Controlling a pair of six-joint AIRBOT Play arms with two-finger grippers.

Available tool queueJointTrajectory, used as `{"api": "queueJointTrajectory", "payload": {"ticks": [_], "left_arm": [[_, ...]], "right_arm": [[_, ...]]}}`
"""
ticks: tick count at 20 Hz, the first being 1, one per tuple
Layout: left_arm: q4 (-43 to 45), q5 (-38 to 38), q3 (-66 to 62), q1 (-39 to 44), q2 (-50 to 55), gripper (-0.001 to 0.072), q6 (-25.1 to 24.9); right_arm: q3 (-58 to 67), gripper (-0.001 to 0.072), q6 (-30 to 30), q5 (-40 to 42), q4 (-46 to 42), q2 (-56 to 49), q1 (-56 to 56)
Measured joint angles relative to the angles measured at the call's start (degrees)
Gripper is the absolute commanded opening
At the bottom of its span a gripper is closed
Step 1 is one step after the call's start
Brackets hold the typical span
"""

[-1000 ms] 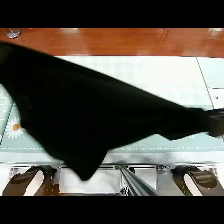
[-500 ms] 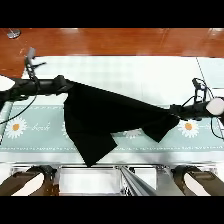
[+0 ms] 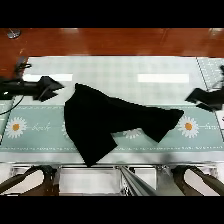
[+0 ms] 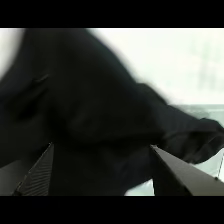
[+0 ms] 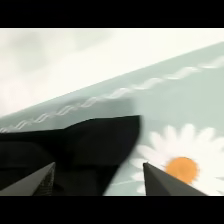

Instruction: Fold the shirts.

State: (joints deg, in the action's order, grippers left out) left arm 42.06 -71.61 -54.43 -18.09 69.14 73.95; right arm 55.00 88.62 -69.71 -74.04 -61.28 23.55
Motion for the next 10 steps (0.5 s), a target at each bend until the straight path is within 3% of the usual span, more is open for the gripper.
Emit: {"api": "queueJointTrajectory", "payload": {"ticks": [4, 10], "left_arm": [[2.4, -3.7, 13.6, -7.5, -2.1, 0.0704, -1.6], [-3.1, 2.2, 31.0, -7.3, -2.9, 0.0704, -7.3]], "right_arm": [[-13.7, 0.0629, -3.3, 2.9, 6.1, 7.8, 9.8], [-30.5, 0.0629, -12.4, 6.4, 21.9, 12.7, 13.5]]}}
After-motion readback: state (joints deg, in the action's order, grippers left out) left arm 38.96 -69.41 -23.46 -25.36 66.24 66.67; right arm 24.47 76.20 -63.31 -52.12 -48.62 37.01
